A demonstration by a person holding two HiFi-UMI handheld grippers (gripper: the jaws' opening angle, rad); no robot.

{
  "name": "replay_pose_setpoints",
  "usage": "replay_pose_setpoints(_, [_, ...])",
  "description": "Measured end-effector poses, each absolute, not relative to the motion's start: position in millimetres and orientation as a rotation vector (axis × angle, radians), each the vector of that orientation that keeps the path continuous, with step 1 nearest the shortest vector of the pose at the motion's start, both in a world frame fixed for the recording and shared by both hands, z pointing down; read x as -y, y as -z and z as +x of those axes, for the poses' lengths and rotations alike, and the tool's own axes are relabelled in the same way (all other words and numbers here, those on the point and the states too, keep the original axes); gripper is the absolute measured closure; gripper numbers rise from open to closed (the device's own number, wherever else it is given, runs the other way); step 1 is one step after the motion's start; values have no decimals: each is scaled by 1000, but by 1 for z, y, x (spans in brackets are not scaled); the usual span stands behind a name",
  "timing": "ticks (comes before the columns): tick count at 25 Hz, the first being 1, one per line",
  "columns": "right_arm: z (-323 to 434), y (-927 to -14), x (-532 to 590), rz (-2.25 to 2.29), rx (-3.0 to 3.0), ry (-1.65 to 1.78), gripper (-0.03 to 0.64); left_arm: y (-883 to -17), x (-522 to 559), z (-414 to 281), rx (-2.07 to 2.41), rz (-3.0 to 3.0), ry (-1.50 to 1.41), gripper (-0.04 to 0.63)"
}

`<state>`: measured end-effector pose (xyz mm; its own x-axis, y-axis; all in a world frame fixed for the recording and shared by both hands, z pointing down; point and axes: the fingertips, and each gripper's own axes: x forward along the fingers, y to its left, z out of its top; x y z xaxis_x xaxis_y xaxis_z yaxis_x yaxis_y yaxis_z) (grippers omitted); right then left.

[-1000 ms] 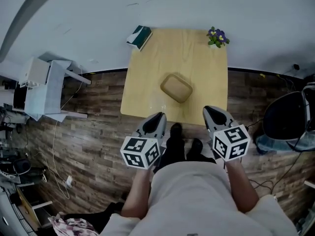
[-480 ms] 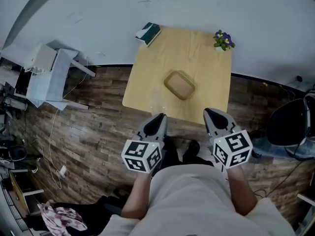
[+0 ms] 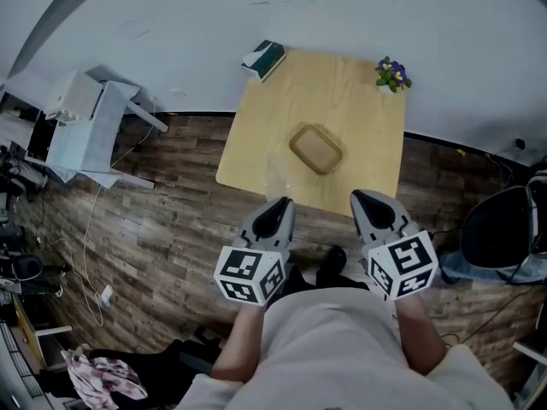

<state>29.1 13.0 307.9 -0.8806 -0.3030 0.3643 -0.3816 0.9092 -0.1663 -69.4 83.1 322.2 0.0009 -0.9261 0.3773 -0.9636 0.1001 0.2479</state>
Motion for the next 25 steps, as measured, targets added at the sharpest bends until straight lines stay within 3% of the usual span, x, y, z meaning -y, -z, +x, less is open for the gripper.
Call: replay_pose_setpoints(25, [10,-299,-19,479,2773,-355,614,-308,-73,-72,1971,1918,-156,572])
